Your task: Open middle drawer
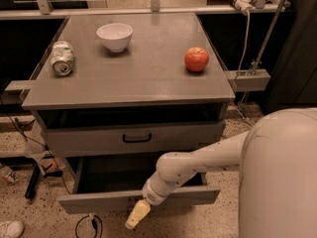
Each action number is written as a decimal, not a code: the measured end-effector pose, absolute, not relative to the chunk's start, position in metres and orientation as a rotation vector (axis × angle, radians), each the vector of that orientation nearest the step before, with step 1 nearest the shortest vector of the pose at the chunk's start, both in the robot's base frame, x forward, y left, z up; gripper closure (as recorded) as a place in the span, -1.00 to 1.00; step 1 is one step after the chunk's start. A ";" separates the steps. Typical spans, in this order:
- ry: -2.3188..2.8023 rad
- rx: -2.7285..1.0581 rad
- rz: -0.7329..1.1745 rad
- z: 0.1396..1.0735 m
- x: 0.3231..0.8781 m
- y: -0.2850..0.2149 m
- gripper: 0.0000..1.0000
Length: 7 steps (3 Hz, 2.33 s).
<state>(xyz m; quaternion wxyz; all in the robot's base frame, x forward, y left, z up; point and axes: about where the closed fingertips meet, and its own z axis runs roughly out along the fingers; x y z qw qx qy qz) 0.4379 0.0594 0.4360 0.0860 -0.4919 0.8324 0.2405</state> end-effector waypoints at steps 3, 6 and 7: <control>2.497 -1.502 0.740 0.430 0.433 0.061 -1.00; 2.549 -1.508 0.781 0.430 0.411 0.050 -1.00; 2.566 -1.486 0.788 0.429 0.404 0.047 -1.00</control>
Offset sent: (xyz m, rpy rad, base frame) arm -0.0310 -0.0013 -0.0637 -0.0314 0.1389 0.0430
